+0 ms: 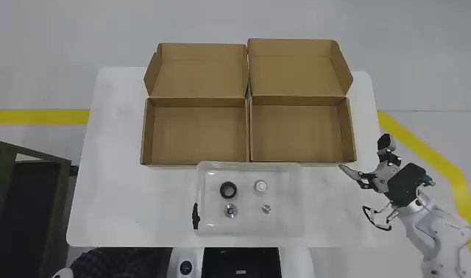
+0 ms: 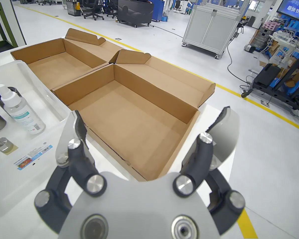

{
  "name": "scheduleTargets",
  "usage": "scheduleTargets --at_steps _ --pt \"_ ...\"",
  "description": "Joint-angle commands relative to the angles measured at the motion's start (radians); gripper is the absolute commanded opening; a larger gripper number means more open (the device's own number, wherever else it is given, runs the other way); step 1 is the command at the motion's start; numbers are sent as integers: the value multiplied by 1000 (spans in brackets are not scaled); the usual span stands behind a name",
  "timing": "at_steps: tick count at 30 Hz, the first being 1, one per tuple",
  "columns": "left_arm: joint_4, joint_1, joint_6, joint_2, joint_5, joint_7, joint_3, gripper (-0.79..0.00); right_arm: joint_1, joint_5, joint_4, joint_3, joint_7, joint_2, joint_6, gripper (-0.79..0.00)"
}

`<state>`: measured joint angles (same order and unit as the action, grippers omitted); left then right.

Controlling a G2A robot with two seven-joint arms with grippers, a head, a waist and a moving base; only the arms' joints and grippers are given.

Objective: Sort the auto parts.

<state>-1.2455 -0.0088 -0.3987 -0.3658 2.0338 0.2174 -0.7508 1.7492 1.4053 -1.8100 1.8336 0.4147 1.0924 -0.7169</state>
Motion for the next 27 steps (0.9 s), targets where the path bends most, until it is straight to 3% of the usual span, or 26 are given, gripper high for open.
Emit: scheduleTargets --at_steps 1,16,27 --pt "0 0 0 0 0 0 0 0 -12 -11 -6 -27 -25 0 -29 0" --pt "0 0 0 0 0 0 0 0 -186 -152 0 -249 -144 0 -222 0" --pt "0 0 0 0 0 0 0 0 -255 -106 -26 -396 -218 2 -293 0"
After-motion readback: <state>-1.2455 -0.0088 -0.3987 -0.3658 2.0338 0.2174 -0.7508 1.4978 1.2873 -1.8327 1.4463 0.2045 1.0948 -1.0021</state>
